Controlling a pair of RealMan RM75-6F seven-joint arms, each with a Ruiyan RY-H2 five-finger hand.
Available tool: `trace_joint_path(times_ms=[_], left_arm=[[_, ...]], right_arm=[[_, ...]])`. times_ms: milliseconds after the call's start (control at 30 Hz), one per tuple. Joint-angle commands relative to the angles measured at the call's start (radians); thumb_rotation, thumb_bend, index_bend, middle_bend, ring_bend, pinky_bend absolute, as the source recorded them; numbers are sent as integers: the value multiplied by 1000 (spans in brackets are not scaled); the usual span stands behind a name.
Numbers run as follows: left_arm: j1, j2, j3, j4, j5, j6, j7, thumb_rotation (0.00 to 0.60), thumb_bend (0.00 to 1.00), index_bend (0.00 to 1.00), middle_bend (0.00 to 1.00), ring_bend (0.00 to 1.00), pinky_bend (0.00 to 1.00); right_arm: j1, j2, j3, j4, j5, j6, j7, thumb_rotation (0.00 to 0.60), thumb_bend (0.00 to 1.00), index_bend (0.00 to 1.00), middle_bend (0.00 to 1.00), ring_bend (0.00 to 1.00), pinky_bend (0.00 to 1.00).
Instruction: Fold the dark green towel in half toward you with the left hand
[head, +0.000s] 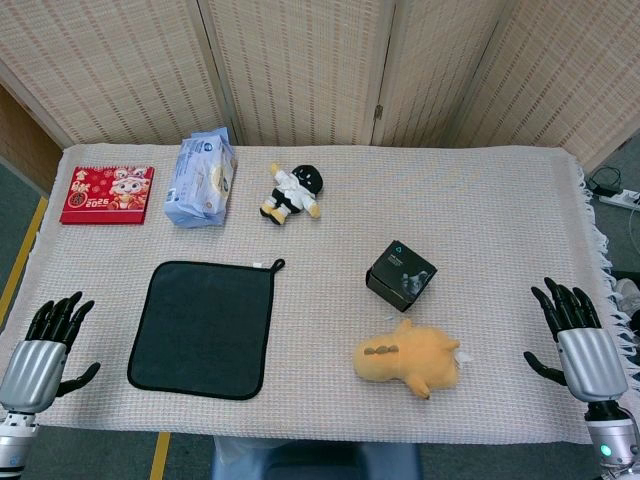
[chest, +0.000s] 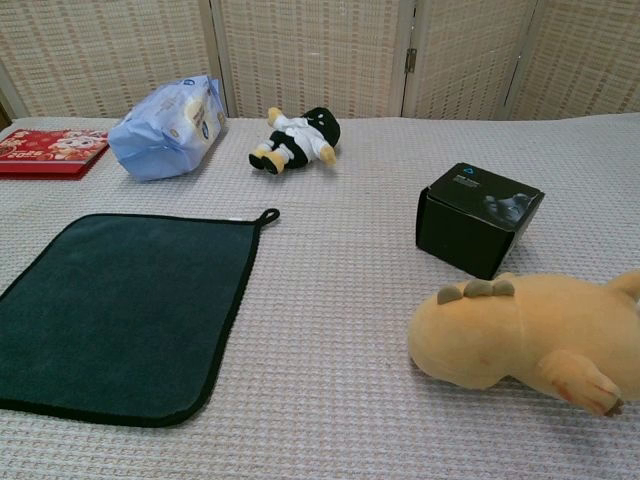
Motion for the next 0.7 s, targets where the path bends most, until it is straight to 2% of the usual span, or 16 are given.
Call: trace_joint_path(times_ms=[33, 233, 267, 333, 367, 400, 433, 467, 500, 567, 600, 700], left_arm=[[0, 0, 1, -2, -3, -4, 4, 600, 259, 2, 0, 0, 0], [-10, -12, 4, 0, 18, -6, 6, 600, 260, 16, 0, 1, 16], [-13, -17, 4, 3, 32, 2, -3, 600, 261, 20, 3, 10, 43], [-25, -41, -5, 23, 75, 38, -46, 600, 266, 47, 80, 100, 142], [-32, -49, -11, 29, 88, 47, -58, 600, 270, 61, 186, 225, 252], [-49, -54, -18, 34, 114, 53, -68, 600, 272, 70, 343, 420, 451], [-64, -54, -21, 35, 134, 51, -81, 600, 273, 71, 437, 537, 577], [-86, -45, -21, 24, 145, 28, -102, 600, 273, 73, 588, 712, 775], [-103, -31, -21, 1, 136, -6, -110, 600, 273, 84, 714, 831, 893], [-148, 8, -31, -65, 107, -93, -119, 600, 273, 151, 904, 964, 986], [-165, 12, -44, -84, 91, -116, -114, 600, 273, 219, 966, 994, 1000], [-222, 1, -75, -116, 41, -201, -102, 600, 280, 379, 1000, 1000, 1000]], right_arm=[[1, -1, -1, 3, -4, 0, 5, 600, 270, 0, 0, 0, 0], [-10, 2, -7, 5, -29, 30, 22, 600, 269, 0, 0, 0, 0], [-13, 4, -9, 5, -35, 37, 23, 600, 269, 0, 0, 0, 0], [-20, 5, -14, 4, -51, 54, 26, 600, 269, 0, 0, 0, 0], [-22, 5, -16, 3, -57, 60, 27, 600, 269, 0, 0, 0, 0], [-24, 6, -19, 1, -66, 67, 28, 600, 269, 0, 0, 0, 0], [-25, 5, -20, 0, -73, 71, 27, 600, 269, 0, 0, 0, 0], [-26, 5, -22, 0, -80, 76, 24, 600, 269, 0, 0, 0, 0], [-28, 4, -23, 1, -83, 79, 21, 600, 269, 0, 0, 0, 0], [-30, 1, -24, 1, -84, 81, 17, 600, 269, 0, 0, 0, 0], [-31, 1, -25, 2, -83, 79, 18, 600, 269, 0, 0, 0, 0], [-31, 1, -28, 1, -82, 73, 16, 600, 269, 0, 0, 0, 0]])
